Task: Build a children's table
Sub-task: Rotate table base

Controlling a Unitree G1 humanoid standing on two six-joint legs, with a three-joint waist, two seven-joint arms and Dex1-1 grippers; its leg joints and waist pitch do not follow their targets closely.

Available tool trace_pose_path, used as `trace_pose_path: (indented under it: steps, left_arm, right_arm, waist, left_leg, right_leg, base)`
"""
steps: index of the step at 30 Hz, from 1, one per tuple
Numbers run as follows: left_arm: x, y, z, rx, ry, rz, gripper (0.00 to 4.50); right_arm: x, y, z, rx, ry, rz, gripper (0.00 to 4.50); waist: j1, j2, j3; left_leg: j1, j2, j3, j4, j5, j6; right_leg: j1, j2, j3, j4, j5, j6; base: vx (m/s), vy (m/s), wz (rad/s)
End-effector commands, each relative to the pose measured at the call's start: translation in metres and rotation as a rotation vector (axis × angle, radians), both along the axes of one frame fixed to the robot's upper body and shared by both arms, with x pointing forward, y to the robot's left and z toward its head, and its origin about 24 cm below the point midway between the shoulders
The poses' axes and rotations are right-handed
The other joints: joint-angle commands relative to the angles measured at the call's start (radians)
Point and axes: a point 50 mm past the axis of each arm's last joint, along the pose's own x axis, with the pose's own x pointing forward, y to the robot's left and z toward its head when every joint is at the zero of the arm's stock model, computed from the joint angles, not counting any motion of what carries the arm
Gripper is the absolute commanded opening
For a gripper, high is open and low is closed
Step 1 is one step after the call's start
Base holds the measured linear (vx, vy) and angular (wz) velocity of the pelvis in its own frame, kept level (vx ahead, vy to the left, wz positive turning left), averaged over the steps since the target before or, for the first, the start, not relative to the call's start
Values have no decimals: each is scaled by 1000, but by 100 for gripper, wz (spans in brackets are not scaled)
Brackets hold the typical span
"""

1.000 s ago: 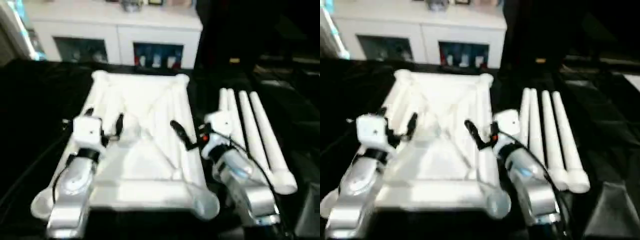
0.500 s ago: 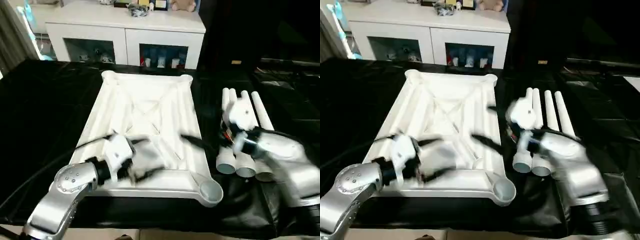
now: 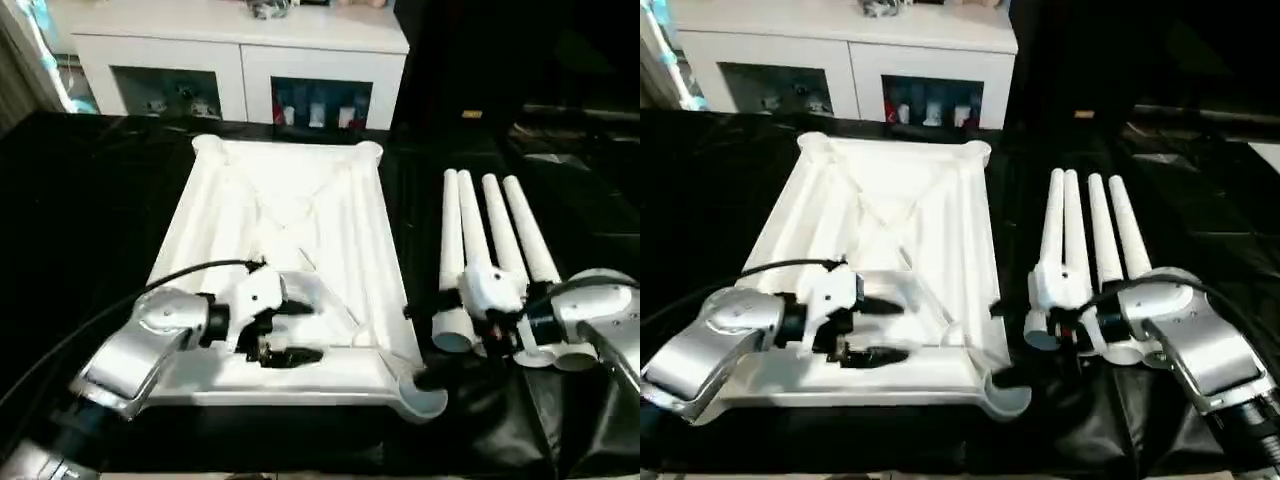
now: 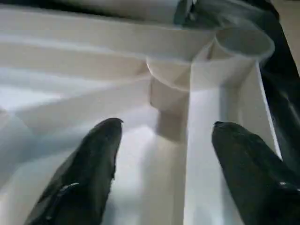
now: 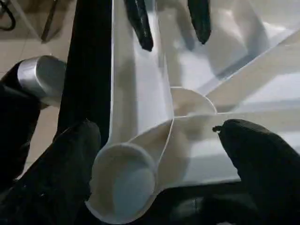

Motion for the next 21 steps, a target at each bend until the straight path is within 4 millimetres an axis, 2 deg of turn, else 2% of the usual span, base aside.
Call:
trace_pose_path:
  steps: [1,2,4,6,8,11,13,14,17,18,21]
  left_arm:
    - [3,1,0,36,13,-23,311]
    - [4,0,0,43,22,-37,311]
    - [5,-1,1,58,22,-58,293]
    - [7,-1,0,72,15,-64,288]
    - [9,0,-2,107,0,-63,251]
    - [13,1,-5,142,-28,-51,243]
    - [14,1,-6,157,-43,-45,215]
    - [15,1,-7,165,-45,-44,206]
    - [16,2,-9,182,-48,-38,201]
    - [18,2,-10,186,-53,-30,176]
    - [20,3,-11,187,-51,-19,157]
  right_arm:
    - [-2,1,4,-15,-23,17,450]
    - [-2,1,5,-13,-33,10,450]
    - [-2,2,6,-16,-46,-2,450]
    - [-3,3,6,-20,-49,-2,450]
    - [-5,4,5,-27,-55,1,450]
    - [-7,6,5,-27,-58,-3,450]
    - [-8,6,5,-27,-60,-6,450]
    - [-8,7,5,-27,-62,-9,450]
    - [-9,8,4,-26,-69,-16,450]
    - [-9,9,3,-24,-69,-16,450]
    - [-9,11,3,-18,-68,-13,450]
  waist:
    - [9,11,-64]
    - [10,23,-63]
    - [9,21,-58]
    - [11,21,-56]
    - [14,29,-54]
    - [20,32,-55]
    - [21,30,-55]
    - [21,34,-55]
    - [20,34,-56]
    - [20,34,-57]
    - [21,33,-57]
  left_leg:
    - [30,104,-40,-82,-133,106]
    - [31,105,-42,-83,-152,96]
    - [35,108,-41,-91,-224,63]
    - [37,108,-36,-93,-247,49]
    - [38,109,-35,-93,-267,33]
    - [40,110,-36,-96,-285,10]
    - [39,110,-37,-97,-278,10]
    - [39,110,-37,-97,-279,10]
    - [36,109,-38,-97,-272,9]
    - [37,110,-37,-96,-269,10]
    - [35,109,-37,-95,-259,20]
  right_leg:
    - [31,-97,35,-63,128,-315]
    - [31,-98,35,-62,112,-318]
    - [31,-98,38,-71,26,-315]
    - [30,-99,40,-76,-23,-308]
    - [28,-102,43,-81,-72,-297]
    - [25,-100,46,-84,-107,-273]
    - [26,-101,45,-83,-101,-270]
    - [25,-101,46,-83,-101,-270]
    - [26,-101,45,-82,-91,-272]
    - [26,-101,45,-82,-85,-273]
    - [27,-101,45,-82,-73,-278]
  base:
    - [0,0,0]
    - [0,0,0]
    - [0,0,0]
    - [0,0,0]
    - [0,0,0]
    - [0,0,0]
    - [0,0,0]
    - [0,0,0]
    - [0,0,0]
    - [0,0,0]
    - [0,0,0]
